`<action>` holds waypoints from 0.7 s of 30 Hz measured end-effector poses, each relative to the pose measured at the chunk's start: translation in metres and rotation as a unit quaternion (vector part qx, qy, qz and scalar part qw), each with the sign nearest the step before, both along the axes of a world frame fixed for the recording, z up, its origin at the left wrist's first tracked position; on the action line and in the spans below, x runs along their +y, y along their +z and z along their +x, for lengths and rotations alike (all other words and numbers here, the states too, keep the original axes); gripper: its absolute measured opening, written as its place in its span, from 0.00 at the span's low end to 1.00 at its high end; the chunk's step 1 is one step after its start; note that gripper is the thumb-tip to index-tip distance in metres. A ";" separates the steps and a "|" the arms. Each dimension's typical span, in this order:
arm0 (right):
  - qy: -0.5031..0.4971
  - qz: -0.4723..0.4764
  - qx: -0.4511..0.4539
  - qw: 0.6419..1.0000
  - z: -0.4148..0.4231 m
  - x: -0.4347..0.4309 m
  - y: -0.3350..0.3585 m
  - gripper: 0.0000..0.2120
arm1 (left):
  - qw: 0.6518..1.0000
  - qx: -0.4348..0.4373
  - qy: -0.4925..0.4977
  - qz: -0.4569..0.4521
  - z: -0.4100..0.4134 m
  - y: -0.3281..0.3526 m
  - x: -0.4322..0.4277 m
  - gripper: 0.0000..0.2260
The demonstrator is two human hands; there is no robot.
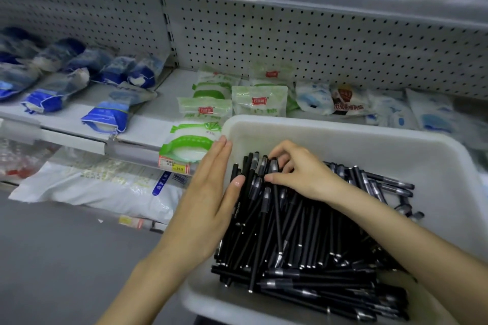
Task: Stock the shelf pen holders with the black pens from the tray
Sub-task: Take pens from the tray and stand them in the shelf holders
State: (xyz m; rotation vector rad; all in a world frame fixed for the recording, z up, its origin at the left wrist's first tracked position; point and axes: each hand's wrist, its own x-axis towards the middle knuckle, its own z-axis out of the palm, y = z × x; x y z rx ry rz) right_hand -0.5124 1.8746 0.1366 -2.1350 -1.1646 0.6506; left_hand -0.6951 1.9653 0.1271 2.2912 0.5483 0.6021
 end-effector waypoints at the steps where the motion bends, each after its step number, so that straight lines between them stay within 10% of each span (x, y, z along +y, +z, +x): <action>1: -0.013 0.012 0.028 0.999 0.001 -0.001 0.002 0.15 | 1.000 0.003 0.001 -0.001 0.000 -0.001 0.000 0.30; 10: 0.003 0.120 0.023 0.992 -0.025 -0.016 0.105 0.14 | 1.000 -0.024 0.004 -0.004 -0.006 0.034 0.002 0.21; 17: 0.084 0.232 0.007 0.969 -0.049 -0.008 0.257 0.09 | 0.914 -0.356 0.154 0.117 -0.026 0.177 0.065 0.10; 21: 0.111 0.323 -0.039 0.939 -0.051 0.021 0.332 0.05 | 0.908 -0.368 0.182 0.087 -0.018 0.236 0.115 0.10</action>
